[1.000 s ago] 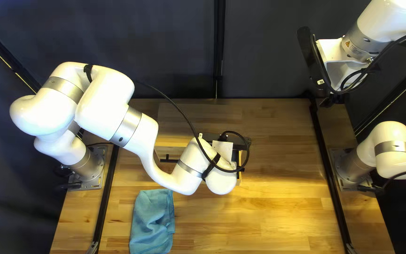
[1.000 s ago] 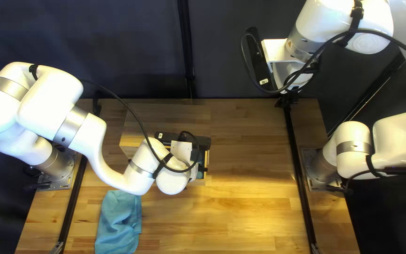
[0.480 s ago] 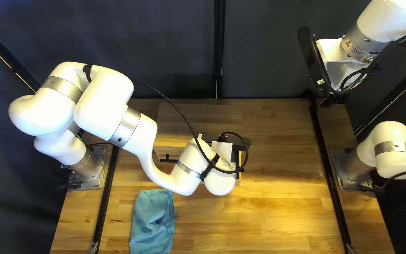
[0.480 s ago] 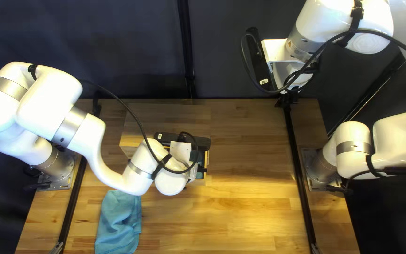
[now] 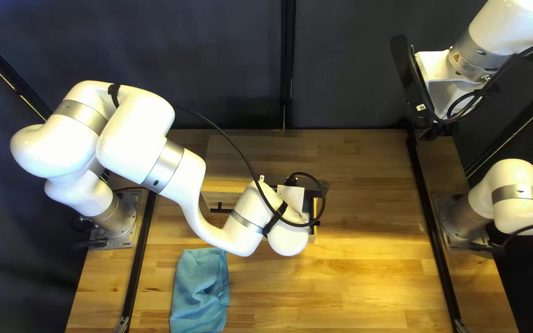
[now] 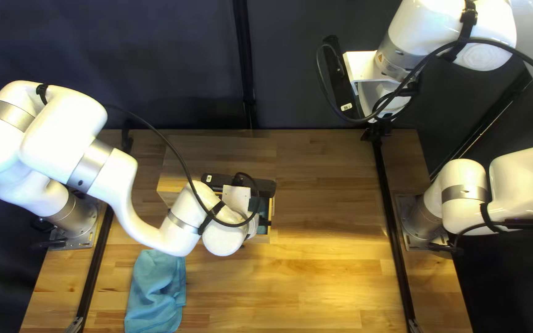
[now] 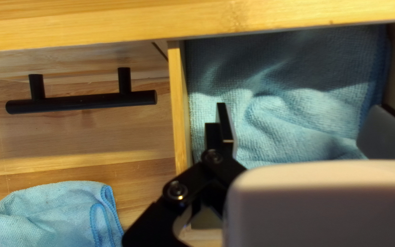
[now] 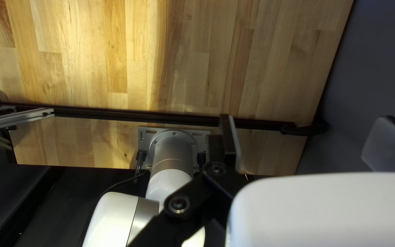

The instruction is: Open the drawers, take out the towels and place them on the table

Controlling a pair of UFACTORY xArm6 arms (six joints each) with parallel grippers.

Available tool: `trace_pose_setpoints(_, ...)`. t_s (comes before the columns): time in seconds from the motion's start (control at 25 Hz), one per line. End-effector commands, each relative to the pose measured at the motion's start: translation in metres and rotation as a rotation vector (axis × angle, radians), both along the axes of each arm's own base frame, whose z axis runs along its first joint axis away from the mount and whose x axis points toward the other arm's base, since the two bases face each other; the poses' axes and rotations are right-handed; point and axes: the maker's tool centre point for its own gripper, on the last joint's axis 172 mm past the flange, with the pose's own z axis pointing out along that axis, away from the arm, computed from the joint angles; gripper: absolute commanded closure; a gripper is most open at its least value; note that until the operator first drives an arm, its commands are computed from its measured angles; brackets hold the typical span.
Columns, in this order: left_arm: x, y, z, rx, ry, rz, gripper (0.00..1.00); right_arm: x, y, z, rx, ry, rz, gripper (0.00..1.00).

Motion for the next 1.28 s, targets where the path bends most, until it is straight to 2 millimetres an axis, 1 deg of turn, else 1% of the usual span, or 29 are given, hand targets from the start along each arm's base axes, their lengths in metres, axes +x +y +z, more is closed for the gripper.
trace_pose_setpoints(0.04, 0.002, 0.002, -0.002, 0.003, -0.003, 0.01, 0.0, 0.0, 0.0, 0.0, 0.0, 0.0, 0.0, 0.0)
trace_pose_setpoints(0.2, 0.004, 0.004, -0.004, 0.007, -0.009, 0.019, 0.0, 0.0, 0.0, 0.0, 0.0, 0.0, 0.0, 0.0)
trace_pose_setpoints(0.52, 0.007, 0.011, -0.015, 0.014, -0.01, 0.038, 0.0, 0.0, 0.0, 0.0, 0.0, 0.0, 0.0, 0.0)
trace_pose_setpoints(0.72, 0.011, 0.014, -0.018, 0.02, -0.012, 0.048, 0.0, 0.0, 0.0, 0.0, 0.0, 0.0, 0.0, 0.0)
trace_pose_setpoints(0.76, 0.012, 0.015, -0.019, 0.021, -0.013, 0.051, 0.07, 0.0, 0.0, 0.0, 0.0, 0.0, 0.0, 0.0)
trace_pose_setpoints(0.8, 0.012, 0.016, -0.02, 0.022, -0.014, 0.053, 0.72, 0.0, 0.0, 0.0, 0.0, 0.0, 0.0, 0.0)
trace_pose_setpoints(0.84, 0.012, 0.017, -0.022, 0.025, -0.015, 0.057, 0.97, 0.0, 0.0, 0.0, 0.0, 0.0, 0.0, 0.0)
trace_pose_setpoints(0.88, 0.013, 0.018, -0.023, 0.027, -0.016, 0.059, 1.0, 0.0, 0.0, 0.0, 0.0, 0.0, 0.0, 0.0)
trace_pose_setpoints(1.08, 0.014, 0.023, -0.027, 0.031, -0.023, 0.07, 1.0, 0.0, 0.0, 0.0, 0.0, 0.0, 0.0, 0.0)
trace_pose_setpoints(1.28, 0.016, 0.023, -0.021, 0.037, -0.035, 0.072, 1.0, 0.0, 0.0, 0.0, 0.0, 0.0, 0.0, 0.0)
